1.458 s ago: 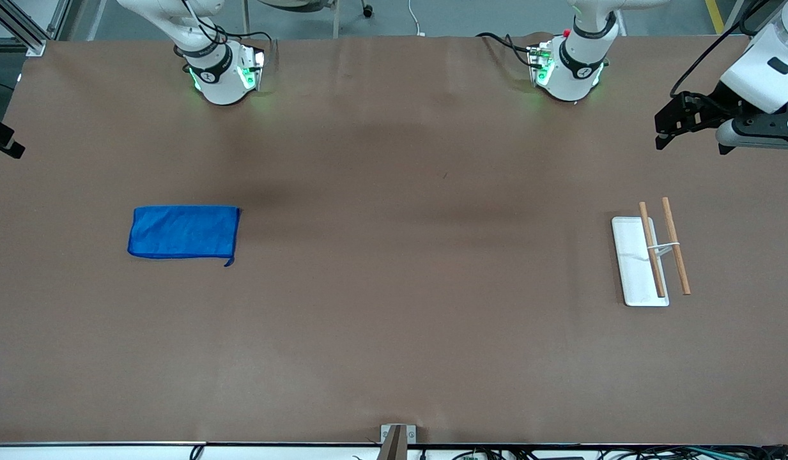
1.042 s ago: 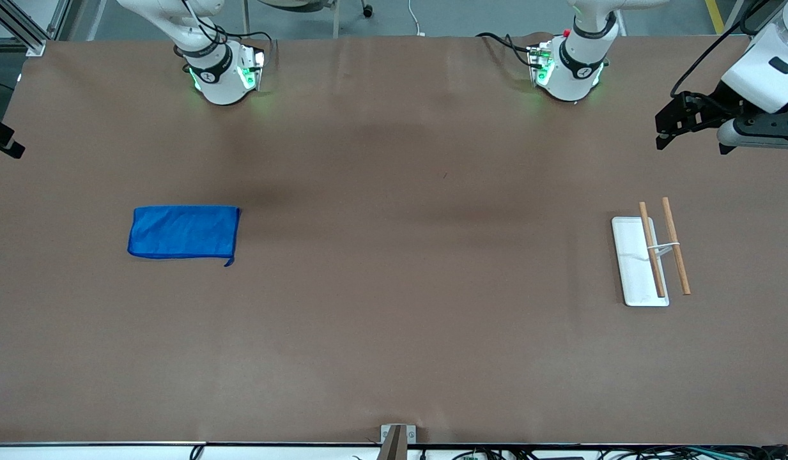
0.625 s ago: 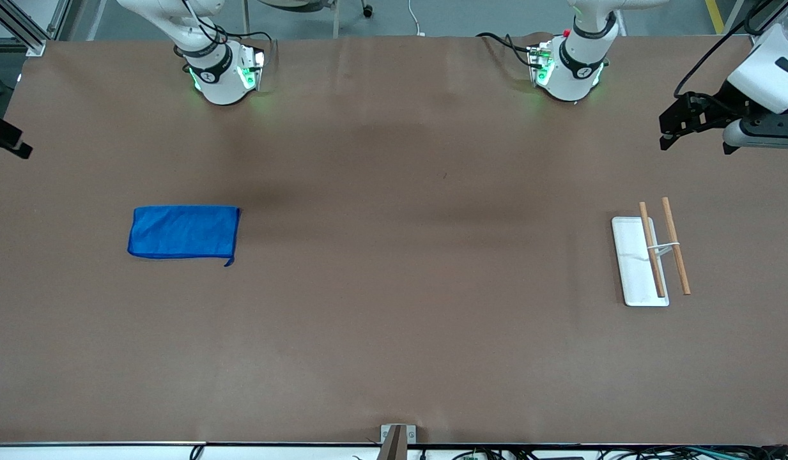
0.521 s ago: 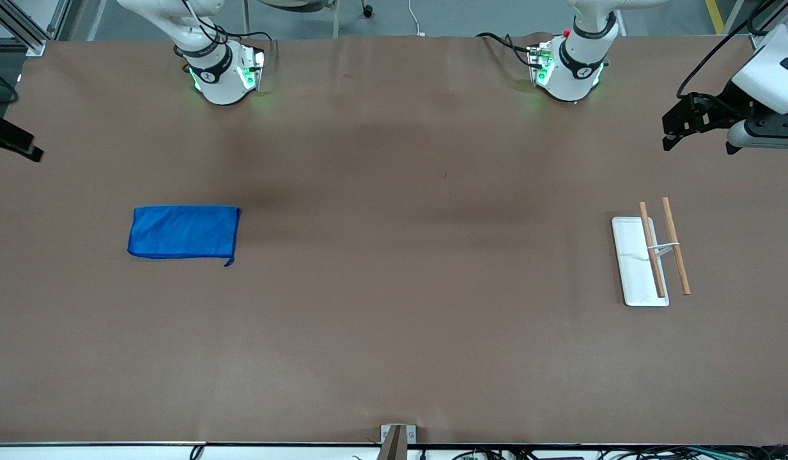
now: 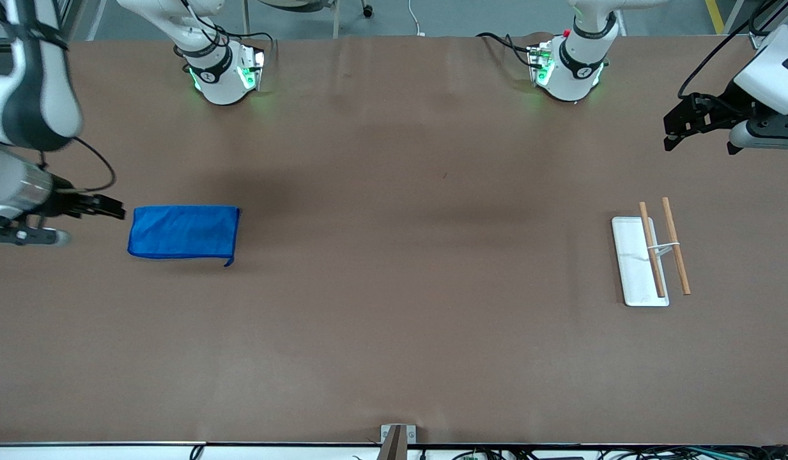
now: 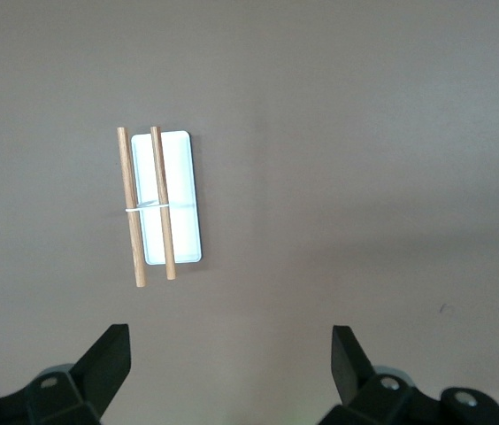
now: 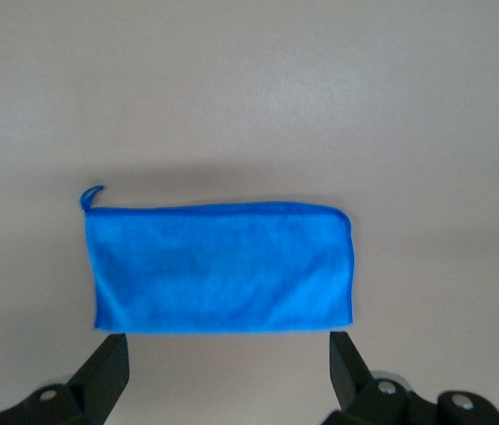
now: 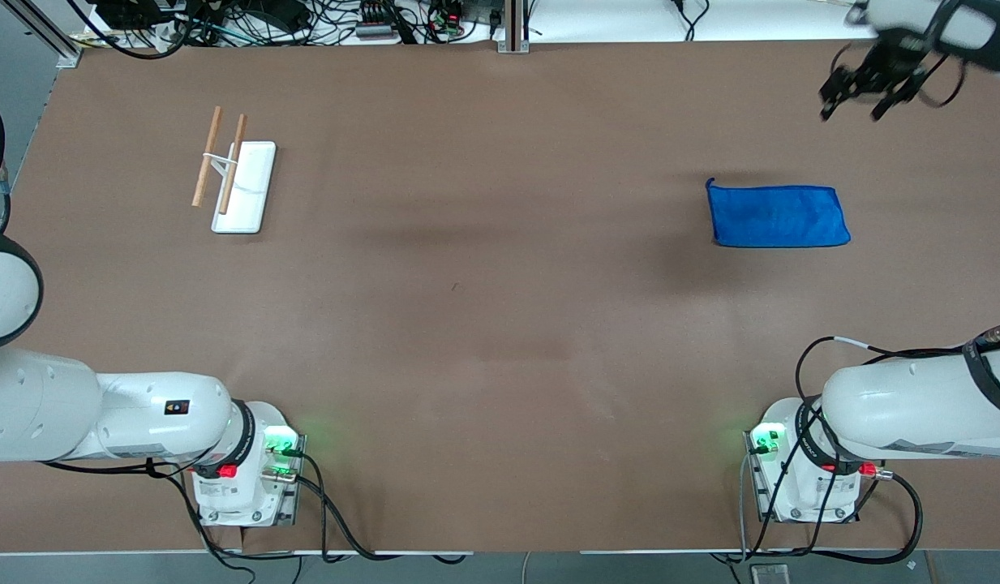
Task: Right arm passes towel to left arm to hang
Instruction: 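Lower the right gripper onto the towel edge and close it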
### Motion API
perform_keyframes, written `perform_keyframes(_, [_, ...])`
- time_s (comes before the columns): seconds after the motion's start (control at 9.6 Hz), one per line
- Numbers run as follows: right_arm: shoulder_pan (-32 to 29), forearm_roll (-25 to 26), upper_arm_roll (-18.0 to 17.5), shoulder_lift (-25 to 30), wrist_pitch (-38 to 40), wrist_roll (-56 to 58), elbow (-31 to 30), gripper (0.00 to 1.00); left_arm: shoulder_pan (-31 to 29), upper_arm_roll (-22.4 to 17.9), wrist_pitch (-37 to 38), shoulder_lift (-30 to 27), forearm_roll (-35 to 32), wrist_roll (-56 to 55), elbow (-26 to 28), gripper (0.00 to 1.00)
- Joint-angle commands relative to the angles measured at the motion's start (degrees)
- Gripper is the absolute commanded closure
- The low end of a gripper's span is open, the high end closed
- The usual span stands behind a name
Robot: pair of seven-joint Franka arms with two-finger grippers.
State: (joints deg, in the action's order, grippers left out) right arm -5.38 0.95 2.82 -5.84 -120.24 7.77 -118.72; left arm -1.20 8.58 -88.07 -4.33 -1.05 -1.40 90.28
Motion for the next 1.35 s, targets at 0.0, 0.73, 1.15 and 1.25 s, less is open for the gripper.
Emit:
perform_keyframes(0.0, [0.46,0.81,-0.09,-3.01,-13.57,1.90,-8.70,0.00,-0.21,0.12,0.53,1.07,0.18,0.43,0.33,0.00])
perform_keyframes(0.73, [0.46,0.72,-0.18,-13.23,-36.82,3.04,-18.21,0.00,-0.12,0.21,0.62,1.07,0.00,-0.27,0.33,0.00])
perform_keyframes(1.15, [0.46,0.80,-0.36,-13.23,-37.00,3.13,-20.06,0.06,-0.12,0.12,0.62,1.07,0.17,0.43,0.42,0.00])
perform_keyframes(1.25, [0.54,0.72,-0.27,-13.32,-36.91,3.13,-20.06,0.10,-0.21,0.12,0.62,1.07,0.17,0.43,0.33,0.00])
